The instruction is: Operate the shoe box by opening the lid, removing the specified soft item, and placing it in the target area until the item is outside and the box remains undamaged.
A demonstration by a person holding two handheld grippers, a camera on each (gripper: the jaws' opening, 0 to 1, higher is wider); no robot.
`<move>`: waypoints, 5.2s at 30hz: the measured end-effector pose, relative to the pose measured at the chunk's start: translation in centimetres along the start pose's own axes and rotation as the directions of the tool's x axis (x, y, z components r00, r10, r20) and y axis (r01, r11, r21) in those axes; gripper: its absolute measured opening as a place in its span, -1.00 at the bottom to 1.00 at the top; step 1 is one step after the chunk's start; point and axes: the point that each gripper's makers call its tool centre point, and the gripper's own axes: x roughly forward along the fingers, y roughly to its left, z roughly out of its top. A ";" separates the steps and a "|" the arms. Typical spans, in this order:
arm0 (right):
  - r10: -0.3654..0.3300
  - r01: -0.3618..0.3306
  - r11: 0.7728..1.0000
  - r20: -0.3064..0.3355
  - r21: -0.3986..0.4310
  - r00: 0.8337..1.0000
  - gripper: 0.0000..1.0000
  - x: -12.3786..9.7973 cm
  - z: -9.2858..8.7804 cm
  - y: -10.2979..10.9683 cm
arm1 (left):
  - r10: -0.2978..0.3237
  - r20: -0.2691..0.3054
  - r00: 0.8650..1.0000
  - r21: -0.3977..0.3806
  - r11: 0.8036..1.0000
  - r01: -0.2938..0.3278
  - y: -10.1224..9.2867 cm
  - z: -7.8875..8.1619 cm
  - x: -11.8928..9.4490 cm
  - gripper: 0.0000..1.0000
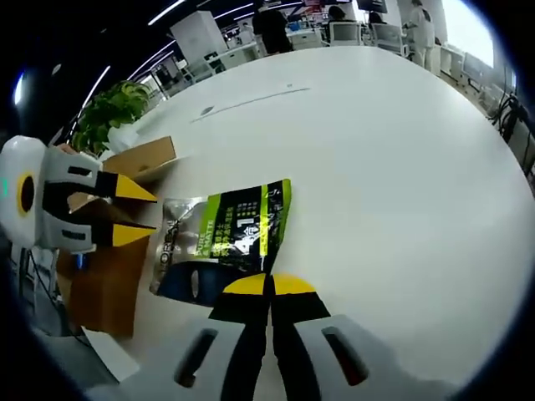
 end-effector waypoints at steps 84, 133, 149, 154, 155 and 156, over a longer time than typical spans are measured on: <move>0.218 -0.187 0.946 0.093 -0.263 0.972 -0.24 -9.9 0.7 10.5 | 0.277 0.080 0.958 -0.806 0.583 -0.102 -4.9 -12.7 -16.6 -0.30; 0.412 -0.395 0.790 -0.071 -0.470 0.909 -0.37 -5.1 -0.3 25.1 | 0.364 -0.218 0.906 -0.908 0.264 -0.325 -10.9 -27.3 -22.1 -0.43; 0.410 -0.415 0.746 -0.132 -0.522 0.902 -0.47 -1.7 -1.0 28.3 | 0.361 -0.238 0.902 -0.935 0.166 -0.313 -11.8 -28.7 -21.1 -0.87; 0.408 -0.416 0.740 -0.139 -0.528 0.902 -0.51 -0.5 -1.2 28.8 | 0.368 -0.244 0.897 -0.932 0.167 -0.322 -11.8 -28.8 -20.8 -0.90; 0.409 -0.416 0.740 -0.138 -0.529 0.902 -0.52 -0.3 -1.2 29.0 | 0.369 -0.245 0.897 -0.931 0.168 -0.323 -11.8 -28.8 -20.8 -0.90; 0.410 -0.417 0.739 -0.138 -0.529 0.901 -0.53 -0.1 -1.2 29.1 | 0.369 -0.247 0.896 -0.930 0.169 -0.326 -11.8 -28.8 -20.8 -0.90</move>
